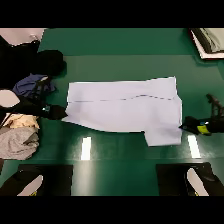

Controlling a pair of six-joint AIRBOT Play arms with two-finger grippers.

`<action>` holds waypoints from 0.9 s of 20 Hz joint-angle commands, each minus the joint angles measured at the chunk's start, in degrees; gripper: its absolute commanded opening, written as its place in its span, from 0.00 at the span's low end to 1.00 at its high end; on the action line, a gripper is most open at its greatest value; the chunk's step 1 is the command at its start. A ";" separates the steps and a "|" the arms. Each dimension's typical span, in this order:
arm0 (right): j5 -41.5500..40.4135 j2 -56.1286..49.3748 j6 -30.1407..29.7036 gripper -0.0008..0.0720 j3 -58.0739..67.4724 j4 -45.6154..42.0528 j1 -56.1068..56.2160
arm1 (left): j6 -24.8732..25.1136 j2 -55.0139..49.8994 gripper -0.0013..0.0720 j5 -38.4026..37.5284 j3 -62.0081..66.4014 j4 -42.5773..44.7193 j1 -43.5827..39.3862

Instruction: Fold the shirts.

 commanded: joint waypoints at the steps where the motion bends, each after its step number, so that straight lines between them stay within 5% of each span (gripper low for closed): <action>1: -0.31 0.15 1.16 0.03 8.52 -0.02 0.13 | -0.15 2.71 0.05 5.75 0.55 0.55 0.07; 11: -9.31 -22.73 -1.62 0.03 28.20 -0.17 4.87 | -1.55 -2.40 0.05 33.73 0.72 1.46 0.07; 18: -17.07 -40.15 -1.62 0.03 41.57 -0.22 11.28 | -3.17 -14.03 0.05 44.83 2.01 1.36 0.07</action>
